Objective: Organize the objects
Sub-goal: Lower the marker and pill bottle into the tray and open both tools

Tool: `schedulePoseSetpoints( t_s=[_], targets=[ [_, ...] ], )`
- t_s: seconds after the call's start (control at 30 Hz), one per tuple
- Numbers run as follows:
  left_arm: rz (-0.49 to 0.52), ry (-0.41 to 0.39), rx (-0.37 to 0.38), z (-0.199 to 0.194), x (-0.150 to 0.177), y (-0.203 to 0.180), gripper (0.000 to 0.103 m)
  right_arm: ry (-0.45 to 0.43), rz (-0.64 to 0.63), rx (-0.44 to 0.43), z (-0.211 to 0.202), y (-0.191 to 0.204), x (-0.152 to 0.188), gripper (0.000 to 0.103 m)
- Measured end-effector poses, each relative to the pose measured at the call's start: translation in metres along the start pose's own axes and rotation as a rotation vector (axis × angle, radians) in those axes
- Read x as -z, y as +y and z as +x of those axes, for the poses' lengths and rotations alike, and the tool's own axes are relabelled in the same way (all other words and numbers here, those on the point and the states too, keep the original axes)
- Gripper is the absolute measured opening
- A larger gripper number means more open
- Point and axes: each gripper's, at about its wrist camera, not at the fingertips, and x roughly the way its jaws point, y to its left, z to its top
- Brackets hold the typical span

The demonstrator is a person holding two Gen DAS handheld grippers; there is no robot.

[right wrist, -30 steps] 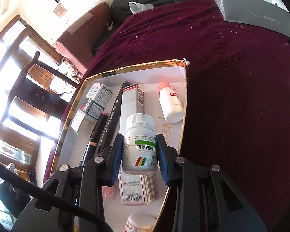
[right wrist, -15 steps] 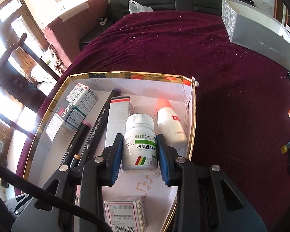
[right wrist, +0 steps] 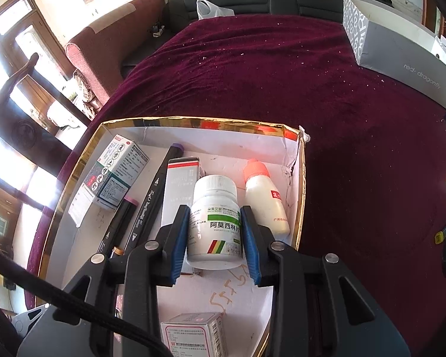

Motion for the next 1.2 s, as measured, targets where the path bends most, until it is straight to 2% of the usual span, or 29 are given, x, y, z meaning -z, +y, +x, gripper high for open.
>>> schedulePoseSetpoints(
  t_s=[0.33,0.43,0.5,0.53,0.83,0.97,1.2],
  targets=[
    [-0.028,-0.001,0.014,0.0,0.001,0.001,0.016,0.002,-0.019,0.013,-0.008,0.005,0.013,0.032],
    [-0.034,0.0,0.017,-0.002,0.001,0.0,0.027,0.002,-0.015,0.011,-0.009,0.005,0.015,0.032],
    [-0.041,-0.003,0.015,-0.004,0.002,-0.001,0.041,0.002,-0.014,0.012,-0.01,0.005,0.016,0.032],
    [-0.045,-0.006,0.017,-0.005,0.002,-0.001,0.042,0.002,-0.012,0.013,-0.01,0.005,0.016,0.032],
    [-0.074,-0.028,0.032,-0.015,0.001,0.006,0.044,0.006,0.001,0.006,-0.013,0.002,0.022,0.032],
    [-0.09,-0.034,0.038,-0.019,0.001,0.009,0.044,0.018,0.007,-0.004,-0.013,0.003,0.026,0.038],
    [-0.108,-0.049,0.035,-0.029,0.004,0.014,0.048,0.02,0.012,-0.012,-0.022,0.005,0.035,0.042]
  ],
)
